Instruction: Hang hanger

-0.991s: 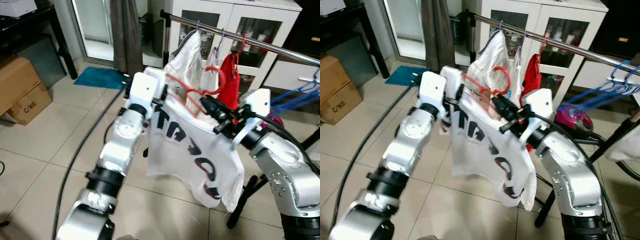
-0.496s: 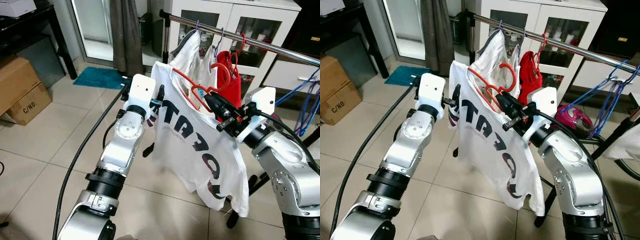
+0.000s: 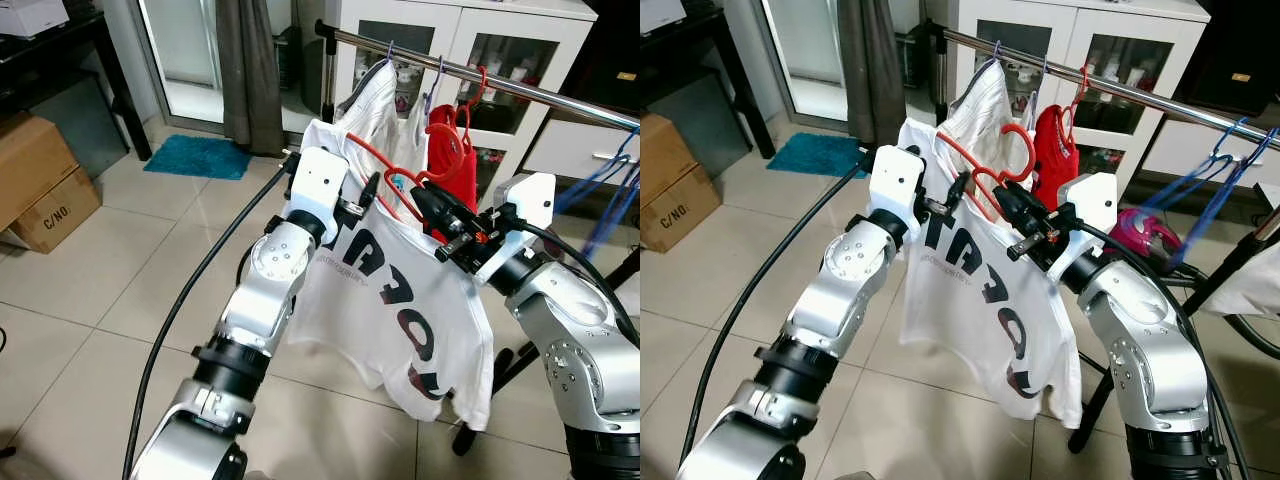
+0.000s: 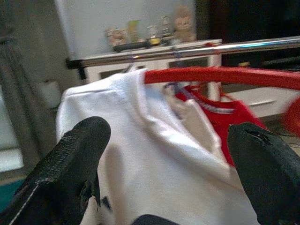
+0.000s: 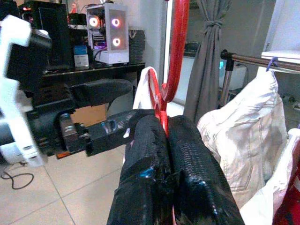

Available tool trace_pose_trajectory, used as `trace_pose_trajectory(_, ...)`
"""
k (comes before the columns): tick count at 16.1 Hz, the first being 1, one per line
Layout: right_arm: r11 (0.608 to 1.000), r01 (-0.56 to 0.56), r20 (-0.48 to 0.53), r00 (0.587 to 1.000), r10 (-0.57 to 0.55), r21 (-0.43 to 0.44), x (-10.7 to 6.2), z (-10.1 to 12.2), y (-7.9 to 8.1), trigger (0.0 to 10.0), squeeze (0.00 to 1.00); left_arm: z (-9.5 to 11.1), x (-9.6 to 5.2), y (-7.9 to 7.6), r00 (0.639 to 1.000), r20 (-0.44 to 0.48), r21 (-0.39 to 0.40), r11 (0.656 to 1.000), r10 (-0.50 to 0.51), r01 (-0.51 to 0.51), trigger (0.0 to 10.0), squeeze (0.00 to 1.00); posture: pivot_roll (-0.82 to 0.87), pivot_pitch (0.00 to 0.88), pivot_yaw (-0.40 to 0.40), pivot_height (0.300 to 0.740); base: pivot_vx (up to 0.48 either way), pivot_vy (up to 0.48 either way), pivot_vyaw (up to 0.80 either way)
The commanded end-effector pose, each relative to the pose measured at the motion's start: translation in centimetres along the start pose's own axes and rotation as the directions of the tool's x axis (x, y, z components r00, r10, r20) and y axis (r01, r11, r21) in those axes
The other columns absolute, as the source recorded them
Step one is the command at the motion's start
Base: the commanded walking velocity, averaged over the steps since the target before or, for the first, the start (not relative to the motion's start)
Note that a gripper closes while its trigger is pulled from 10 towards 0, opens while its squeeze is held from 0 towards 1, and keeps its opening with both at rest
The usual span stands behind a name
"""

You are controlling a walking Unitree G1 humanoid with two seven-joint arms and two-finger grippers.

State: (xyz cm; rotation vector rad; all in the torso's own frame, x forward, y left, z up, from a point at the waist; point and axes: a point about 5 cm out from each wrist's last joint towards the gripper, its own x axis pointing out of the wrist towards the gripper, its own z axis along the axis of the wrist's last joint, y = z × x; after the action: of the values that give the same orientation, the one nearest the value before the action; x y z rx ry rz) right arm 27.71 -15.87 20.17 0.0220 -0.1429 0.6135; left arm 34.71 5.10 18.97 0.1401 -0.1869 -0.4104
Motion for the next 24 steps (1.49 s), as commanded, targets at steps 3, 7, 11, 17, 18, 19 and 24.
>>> trace_pose_trajectory(3,1.0,-0.002,0.053,0.999,0.003,-0.01,-0.1,0.9,-0.2,0.0,0.0,0.3,0.4,1.5,0.998,0.003,0.019,0.998,0.066,-0.066,0.0,0.0,-0.02,0.0,-0.003,0.74,0.0,0.0,0.0)
trace_pose_trajectory(7,1.0,-0.006,0.052,0.999,0.006,-0.01,-0.1,0.9,-0.3,0.0,0.0,0.6,0.9,1.4,0.998,0.014,0.011,0.998,0.058,-0.058,0.0,0.0,-0.02,0.0,-0.009,0.74,0.0,0.0,0.0)
trace_pose_trajectory(11,1.0,-0.008,0.053,0.999,0.009,-0.009,-0.1,0.9,-0.3,0.0,0.0,0.5,1.2,0.7,1.0,0.011,-0.013,1.0,0.001,-0.001,7.5,0.0,-0.02,0.0,-0.01,0.74,0.0,0.0,0.0)
trace_pose_trajectory(17,1.0,-0.024,0.057,0.998,0.024,-0.01,0.0,1.1,-0.1,0.0,0.0,0.2,1.6,0.5,1.0,-0.016,-0.019,1.0,-0.025,0.025,4.1,0.0,-0.02,0.0,-0.004,0.74,0.0,0.0,0.0)
trace_pose_trajectory(18,0.999,-0.036,0.046,0.998,0.037,-0.014,-0.1,0.9,0.1,0.0,0.0,0.1,1.7,0.7,1.0,-0.021,-0.026,0.999,-0.023,0.023,2.4,0.0,-0.02,0.0,-0.003,0.74,0.0,0.0,0.0)
trace_pose_trajectory(19,0.999,-0.039,0.044,0.998,0.04,-0.015,-0.1,0.9,0.1,0.0,0.0,0.1,1.7,0.8,0.999,-0.022,-0.028,0.999,-0.024,0.023,2.4,0.0,-0.02,0.0,-0.003,0.74,0.0,0.0,0.0)
trace_pose_trajectory(24,0.996,-0.082,0.018,0.996,0.083,-0.041,0.0,0.7,0.5,0.0,0.0,-0.6,1.5,1.1,0.998,-0.063,-0.033,0.999,-0.012,0.01,0.0,0.0,-0.02,0.0,0.002,0.74,0.0,0.0,0.0)
